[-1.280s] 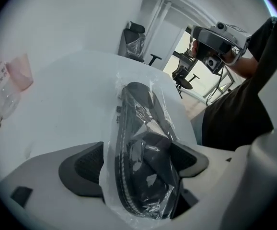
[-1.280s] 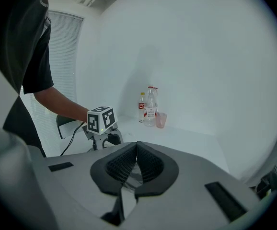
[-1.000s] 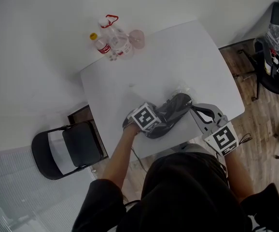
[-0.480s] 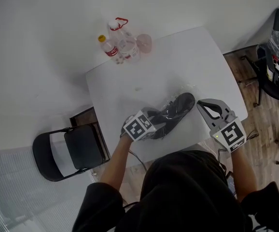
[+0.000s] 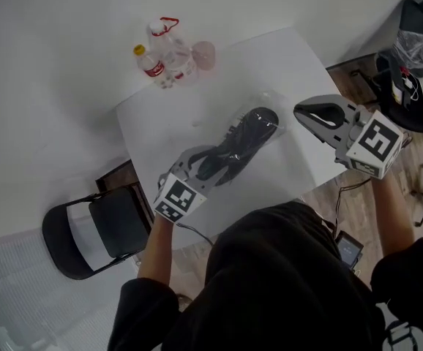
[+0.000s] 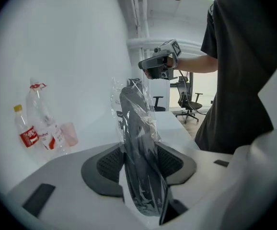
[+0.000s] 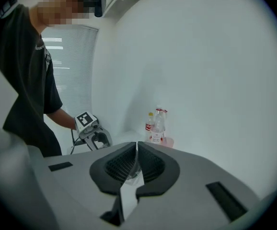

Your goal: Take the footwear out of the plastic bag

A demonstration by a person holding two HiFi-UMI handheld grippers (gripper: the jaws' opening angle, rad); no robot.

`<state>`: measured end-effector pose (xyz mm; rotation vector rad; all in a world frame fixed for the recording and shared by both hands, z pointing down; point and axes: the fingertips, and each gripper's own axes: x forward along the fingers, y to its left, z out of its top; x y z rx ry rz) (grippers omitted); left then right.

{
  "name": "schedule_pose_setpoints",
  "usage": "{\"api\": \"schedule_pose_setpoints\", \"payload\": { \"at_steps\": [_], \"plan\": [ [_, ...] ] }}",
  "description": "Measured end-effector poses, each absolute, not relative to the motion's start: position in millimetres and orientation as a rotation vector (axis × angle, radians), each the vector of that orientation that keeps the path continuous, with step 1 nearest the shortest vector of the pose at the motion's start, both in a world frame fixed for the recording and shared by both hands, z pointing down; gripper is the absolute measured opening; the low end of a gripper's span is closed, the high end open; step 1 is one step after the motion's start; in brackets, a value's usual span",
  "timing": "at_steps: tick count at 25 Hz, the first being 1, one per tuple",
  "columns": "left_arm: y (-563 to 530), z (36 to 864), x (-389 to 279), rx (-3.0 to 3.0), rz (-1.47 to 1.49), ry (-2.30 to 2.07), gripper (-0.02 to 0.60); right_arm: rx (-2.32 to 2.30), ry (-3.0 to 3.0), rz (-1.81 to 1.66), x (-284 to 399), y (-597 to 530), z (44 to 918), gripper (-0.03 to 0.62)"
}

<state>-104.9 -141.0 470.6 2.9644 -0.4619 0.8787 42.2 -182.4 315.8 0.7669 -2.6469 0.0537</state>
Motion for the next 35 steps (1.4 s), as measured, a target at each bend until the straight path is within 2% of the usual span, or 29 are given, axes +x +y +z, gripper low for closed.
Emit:
{"api": "schedule_pose_setpoints", "payload": {
  "at_steps": [10,19,21,22,23,35],
  "plan": [
    [-140,410,-112,3.116,0.688,-0.714,0.210,0.541,-2.609,-0.060,24,-164,263,0.020],
    [-136,393,-107,3.221,0.702,-0.738,0.209,0.436,-2.553,-0.188,12,-158,239,0.022],
    [-133,392,-104,3.220,0.691,-0.734,0.209,0.399,-2.545,-0.207,9,-154,238,0.054],
    [-131,391,-103,3.223,0.681,-0.731,0.209,0.384,-2.539,-0.211,9,-152,239,0.106],
    [-130,390,-102,3.230,0.669,-0.731,0.209,0.374,-2.532,-0.213,8,-150,240,0.127],
    [-124,381,-98,3.333,0.686,-0.794,0.207,0.307,-2.380,-0.267,7,-155,261,0.127]
  ]
}}
